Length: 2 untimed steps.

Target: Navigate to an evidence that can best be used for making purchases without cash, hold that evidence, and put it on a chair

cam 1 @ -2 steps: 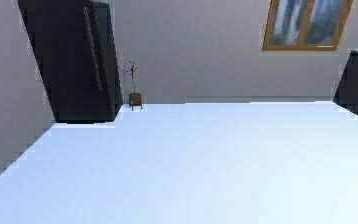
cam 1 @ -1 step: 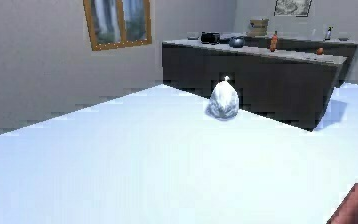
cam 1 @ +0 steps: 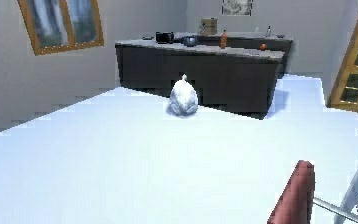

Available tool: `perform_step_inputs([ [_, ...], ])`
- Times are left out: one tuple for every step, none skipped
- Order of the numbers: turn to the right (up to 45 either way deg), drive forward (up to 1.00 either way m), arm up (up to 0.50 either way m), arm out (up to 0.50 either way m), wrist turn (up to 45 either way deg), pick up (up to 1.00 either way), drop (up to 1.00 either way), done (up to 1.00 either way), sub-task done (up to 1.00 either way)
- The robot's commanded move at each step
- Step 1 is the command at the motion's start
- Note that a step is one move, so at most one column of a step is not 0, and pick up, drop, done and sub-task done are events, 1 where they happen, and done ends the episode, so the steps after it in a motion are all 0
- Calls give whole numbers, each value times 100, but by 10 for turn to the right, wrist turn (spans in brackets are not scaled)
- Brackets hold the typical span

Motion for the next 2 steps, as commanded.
perform_step_inputs([
  [-450,0,0,0,0,0,0,0,0],
  [-390,0,0,0,0,0,0,0,0],
])
